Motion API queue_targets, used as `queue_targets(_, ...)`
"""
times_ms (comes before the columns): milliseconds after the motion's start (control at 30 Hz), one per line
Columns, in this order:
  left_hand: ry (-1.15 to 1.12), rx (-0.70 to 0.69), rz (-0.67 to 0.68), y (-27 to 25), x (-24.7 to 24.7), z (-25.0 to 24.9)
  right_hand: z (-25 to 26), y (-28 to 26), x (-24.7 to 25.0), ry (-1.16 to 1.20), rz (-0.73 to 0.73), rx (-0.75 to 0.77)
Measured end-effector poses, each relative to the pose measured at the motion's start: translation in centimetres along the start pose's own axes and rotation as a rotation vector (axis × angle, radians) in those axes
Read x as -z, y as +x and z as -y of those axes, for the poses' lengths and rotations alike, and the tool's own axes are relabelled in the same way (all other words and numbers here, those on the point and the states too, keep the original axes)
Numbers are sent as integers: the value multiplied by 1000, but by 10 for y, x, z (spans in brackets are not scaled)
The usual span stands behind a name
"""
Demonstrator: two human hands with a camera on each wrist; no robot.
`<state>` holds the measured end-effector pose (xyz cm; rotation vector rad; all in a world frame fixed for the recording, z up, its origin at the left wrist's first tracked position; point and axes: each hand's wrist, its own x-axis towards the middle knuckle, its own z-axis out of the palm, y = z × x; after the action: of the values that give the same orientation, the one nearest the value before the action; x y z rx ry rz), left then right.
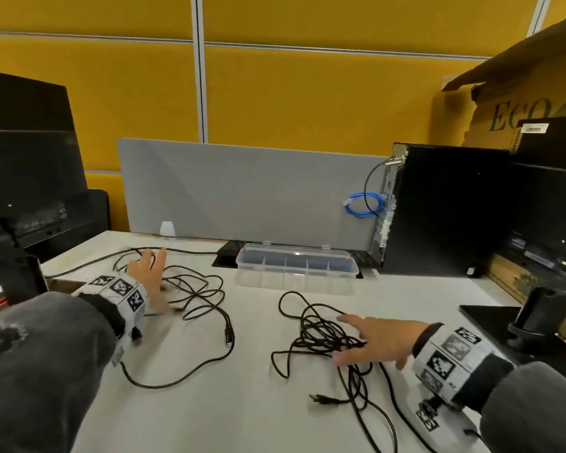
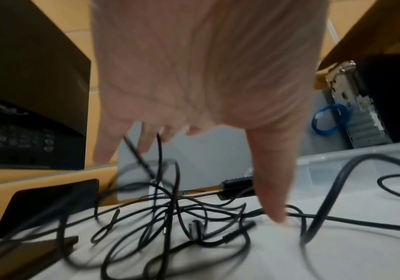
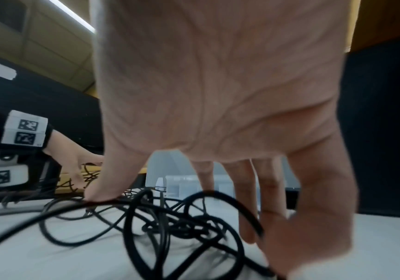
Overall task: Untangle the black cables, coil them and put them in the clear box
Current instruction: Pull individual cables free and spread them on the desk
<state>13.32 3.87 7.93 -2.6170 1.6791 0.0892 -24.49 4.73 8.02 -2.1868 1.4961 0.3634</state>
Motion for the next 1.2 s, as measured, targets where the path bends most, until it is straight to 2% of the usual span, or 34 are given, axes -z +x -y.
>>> queue_targets(67,100,18,150,-5,4,1,0,3,-3,-6,15,-6)
queue_targets(100,129,14,183,-10,10,-1,-1,5,-5,-17,28,-11)
queue_targets(200,71,-93,101,-26,26,-18,0,14,-10,-58,53,-24)
queue_targets(267,-174,-218,54,-39,28,-40,2,22,-13,-70,18,-18)
queue_targets(300,-335,-279,83,-49,26,-52,2,27,-14,-83,-13,-8)
queue_targets(367,-681,-334,229,-69,18,-79,0,34,-14,-73,-67,36)
queue_targets(467,-1161,-243,453,-90,-3,-109,-3,38,-8,146,-130,129)
queue_targets(600,-1408,-190,610,-97,-25,-133,4,36,7,343,-424,339)
queue_targets(667,-1523,-243,721,-97,-26,-140,12,37,9,337,-603,440)
queue_targets(733,-1628,-345,807,-97,-24,-145,22,36,6,323,-684,513)
queue_targets(833,-1683,-429,661,-93,-23,-150,28,36,0,445,-615,584)
queue_targets(900,-1697,-459,557,-88,-26,-149,22,38,-1,706,-535,598)
queue_targets(967,-1724,-484,510,-83,-30,-146,14,42,-3,990,-549,549)
queue_targets(1033,-1763,-503,503,-82,-32,-145,7,44,-4,1176,-565,455)
queue_targets(1100,-1754,-560,511,-79,-35,-145,4,46,-4,1262,-432,426)
queue_targets(1200,-1632,-619,467,-78,-37,-150,2,45,-5,1322,-242,481)
